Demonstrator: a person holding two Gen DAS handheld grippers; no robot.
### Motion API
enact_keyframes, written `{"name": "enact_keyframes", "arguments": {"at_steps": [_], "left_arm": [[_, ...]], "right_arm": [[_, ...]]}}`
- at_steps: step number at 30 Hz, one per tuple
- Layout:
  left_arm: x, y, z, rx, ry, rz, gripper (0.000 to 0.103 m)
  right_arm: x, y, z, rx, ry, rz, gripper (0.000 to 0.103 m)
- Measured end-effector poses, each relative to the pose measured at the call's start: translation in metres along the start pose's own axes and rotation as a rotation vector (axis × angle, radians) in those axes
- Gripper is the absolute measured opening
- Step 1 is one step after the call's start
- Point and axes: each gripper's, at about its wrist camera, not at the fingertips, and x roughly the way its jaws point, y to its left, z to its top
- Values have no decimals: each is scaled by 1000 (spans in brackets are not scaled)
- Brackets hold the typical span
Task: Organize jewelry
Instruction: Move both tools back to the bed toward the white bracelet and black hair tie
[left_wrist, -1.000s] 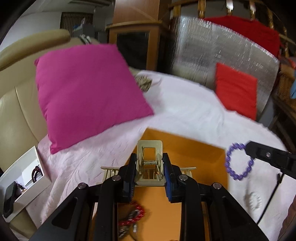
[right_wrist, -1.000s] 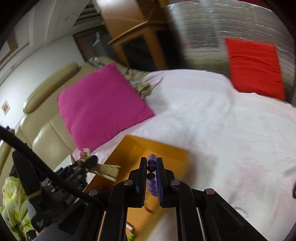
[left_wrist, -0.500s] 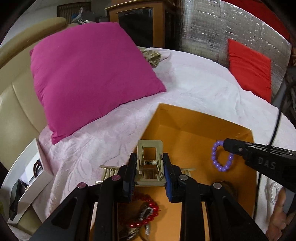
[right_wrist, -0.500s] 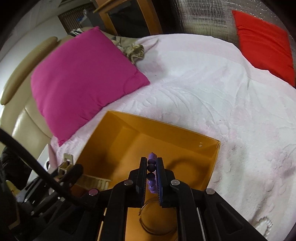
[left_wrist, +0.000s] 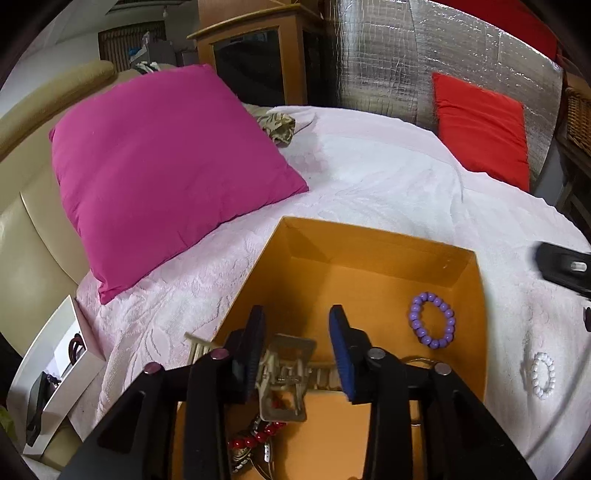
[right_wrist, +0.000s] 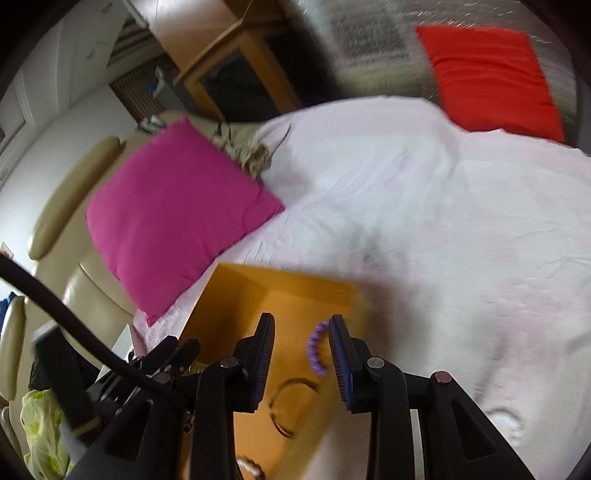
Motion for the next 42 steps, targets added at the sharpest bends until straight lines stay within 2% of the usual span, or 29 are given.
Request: {"name": "enact_keyframes", "arguments": {"at_steps": [3, 9, 12, 15, 17, 21, 27, 31, 42], "left_arm": [[-13, -13, 2, 20, -44, -27, 39], [-43, -49, 2, 73, -162, -67, 42], [-63, -74, -1, 99, -225, -119, 50], [-79, -102, -6, 156, -280, -162, 52], [-84, -119, -10, 200, -298, -176, 57], [-85, -157, -24, 313, -290, -183, 58], [-75, -196, -45, 445, -252, -151, 60], [-74, -208, -54, 480, -242, -148, 60], [-85, -220, -69, 500, -231, -164, 64]], "right_arm": [[-36, -26, -4, 29, -50, -8, 34], [-119, -111, -28, 133, -143, -118, 46], [-149, -154, -47, 226, -169, -139, 46], [-171, -196, -65, 318, -195, -150, 46], [-179, -216, -76, 367, -213, -151, 46], [-186, -261, -95, 492, -215, -134, 46], [-202, -285, -94, 547, -265, -126, 45], [-196, -294, -95, 585, -245, -96, 45], [-190, -262, -93, 449, -209, -107, 45]]}}
